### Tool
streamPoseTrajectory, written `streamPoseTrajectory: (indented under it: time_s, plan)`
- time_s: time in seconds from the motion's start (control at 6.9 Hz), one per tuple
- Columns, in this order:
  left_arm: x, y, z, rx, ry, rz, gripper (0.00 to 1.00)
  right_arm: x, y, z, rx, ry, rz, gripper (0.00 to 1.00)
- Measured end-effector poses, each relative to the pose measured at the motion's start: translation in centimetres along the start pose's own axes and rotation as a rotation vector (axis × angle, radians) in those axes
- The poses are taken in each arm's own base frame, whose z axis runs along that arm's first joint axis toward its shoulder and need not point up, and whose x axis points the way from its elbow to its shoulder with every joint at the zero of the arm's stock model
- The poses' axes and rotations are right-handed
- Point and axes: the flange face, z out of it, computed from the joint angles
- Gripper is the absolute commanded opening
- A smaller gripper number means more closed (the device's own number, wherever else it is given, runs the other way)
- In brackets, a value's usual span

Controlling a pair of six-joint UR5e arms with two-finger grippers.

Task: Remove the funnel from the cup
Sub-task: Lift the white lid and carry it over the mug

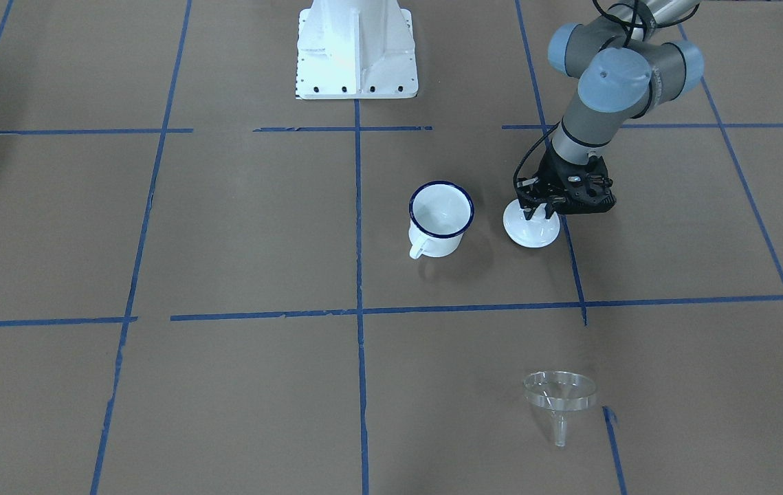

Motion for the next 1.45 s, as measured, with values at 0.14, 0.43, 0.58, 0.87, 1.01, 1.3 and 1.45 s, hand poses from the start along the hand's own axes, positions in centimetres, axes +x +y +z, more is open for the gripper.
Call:
streamPoseTrajectory:
  time_s: [0.14,0.43,0.58,0.87,1.01,1.3,1.45]
  plan:
    - [0.7,-0.2,-1.8,0.001,-0.014,-0.011,0.0,0.0,0.0,0.0,0.0,0.0,0.0,1.0]
    - [5.6,-1.6,-7.8,-0.001,-0.057,-0.049,0.0,0.0,0.0,0.0,0.0,0.0,0.0,1.0]
    - [9.1,-2.6,-11.1,-0.004,-0.075,-0.079,0.0,0.0,0.0,0.0,0.0,0.0,0.0,1.0]
    - [14.5,-4.1,-14.3,-0.002,-0.075,-0.15,0.0,0.0,0.0,0.0,0.0,0.0,0.0,1.0]
    - [16.3,-4.9,-14.1,-0.005,-0.074,-0.18,0.0,0.0,0.0,0.0,0.0,0.0,0.0,1.0]
    - [18.0,-5.0,-12.5,-0.015,-0.068,-0.198,0.0,0.0,0.0,0.0,0.0,0.0,0.0,1.0]
    - [18.4,-4.7,-11.4,-0.022,-0.062,-0.19,0.0,0.0,0.0,0.0,0.0,0.0,0.0,1.0]
